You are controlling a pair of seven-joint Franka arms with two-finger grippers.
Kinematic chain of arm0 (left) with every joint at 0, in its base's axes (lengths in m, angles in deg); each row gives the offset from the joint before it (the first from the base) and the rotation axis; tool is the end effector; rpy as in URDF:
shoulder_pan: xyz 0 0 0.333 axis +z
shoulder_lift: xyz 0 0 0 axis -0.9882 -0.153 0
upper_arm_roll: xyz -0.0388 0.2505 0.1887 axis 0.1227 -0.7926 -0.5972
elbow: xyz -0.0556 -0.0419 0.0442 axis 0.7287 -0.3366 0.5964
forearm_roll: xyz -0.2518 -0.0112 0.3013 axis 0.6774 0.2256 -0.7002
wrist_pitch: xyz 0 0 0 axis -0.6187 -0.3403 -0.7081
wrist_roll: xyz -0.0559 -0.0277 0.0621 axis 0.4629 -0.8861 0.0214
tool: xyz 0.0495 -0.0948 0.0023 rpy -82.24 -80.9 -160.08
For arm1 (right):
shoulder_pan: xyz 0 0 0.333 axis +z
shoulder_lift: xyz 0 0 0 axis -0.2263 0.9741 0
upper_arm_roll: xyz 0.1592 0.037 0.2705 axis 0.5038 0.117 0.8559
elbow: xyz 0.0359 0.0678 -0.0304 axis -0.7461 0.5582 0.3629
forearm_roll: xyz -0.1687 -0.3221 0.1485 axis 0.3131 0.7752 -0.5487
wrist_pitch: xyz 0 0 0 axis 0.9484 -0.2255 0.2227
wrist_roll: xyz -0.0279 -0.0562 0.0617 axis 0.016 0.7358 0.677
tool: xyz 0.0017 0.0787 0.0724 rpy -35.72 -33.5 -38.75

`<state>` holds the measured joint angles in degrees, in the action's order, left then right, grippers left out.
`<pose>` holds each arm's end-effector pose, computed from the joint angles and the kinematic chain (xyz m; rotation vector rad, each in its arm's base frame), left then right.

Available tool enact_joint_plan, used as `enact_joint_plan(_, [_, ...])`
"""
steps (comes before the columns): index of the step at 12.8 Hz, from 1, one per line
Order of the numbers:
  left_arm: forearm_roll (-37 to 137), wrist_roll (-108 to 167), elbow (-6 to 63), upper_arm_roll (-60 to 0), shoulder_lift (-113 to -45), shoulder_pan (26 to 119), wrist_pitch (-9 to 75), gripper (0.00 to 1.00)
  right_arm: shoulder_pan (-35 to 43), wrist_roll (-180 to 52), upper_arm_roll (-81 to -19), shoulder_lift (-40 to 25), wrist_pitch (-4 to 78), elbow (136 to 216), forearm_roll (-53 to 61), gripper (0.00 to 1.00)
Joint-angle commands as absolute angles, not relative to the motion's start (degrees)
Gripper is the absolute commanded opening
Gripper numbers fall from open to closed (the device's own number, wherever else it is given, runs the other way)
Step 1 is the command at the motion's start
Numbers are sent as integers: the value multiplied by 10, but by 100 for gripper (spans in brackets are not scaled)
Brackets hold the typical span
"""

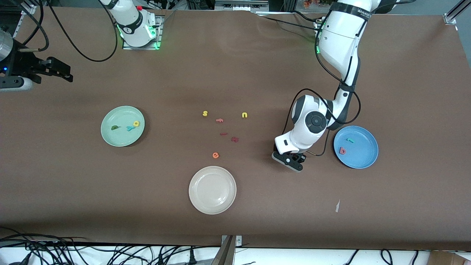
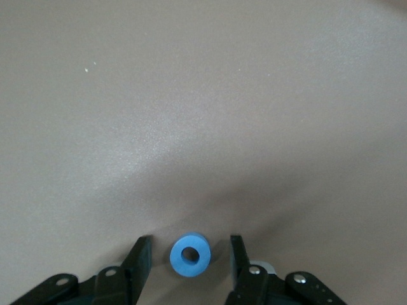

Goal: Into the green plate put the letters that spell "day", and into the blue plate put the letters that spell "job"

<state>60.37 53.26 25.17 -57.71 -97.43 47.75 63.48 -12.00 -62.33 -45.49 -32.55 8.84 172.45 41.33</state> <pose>0.6276 -0.2846 0.1702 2.9447 -0.7388 0.2162 0.5382 0.0010 0.5912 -3.1337 -0.0944 0.1849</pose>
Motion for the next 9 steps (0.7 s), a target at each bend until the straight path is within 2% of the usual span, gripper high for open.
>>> enact_joint_plan(1, [586,523,238,-585,-989,468,644,56,-132,-616,-443,-316,82,1706,406,100])
enact_joint_plan(3, [586,524,239,-585,-989,468,644,46,-132,-615,-446,-319,90,1712,405,100])
enact_joint_plan(6, [585,528,240,-585,-989,468,643,23,-132,-615,-446,-318,134,1720,402,100])
enact_joint_plan(8, [585,530,240,-585,-989,468,644,14,-132,-615,-454,-318,189,1730,404,100])
enact_joint_plan(9, [585,530,241,-585,-989,468,644,13,-132,-613,-455,-317,209,1732,404,100])
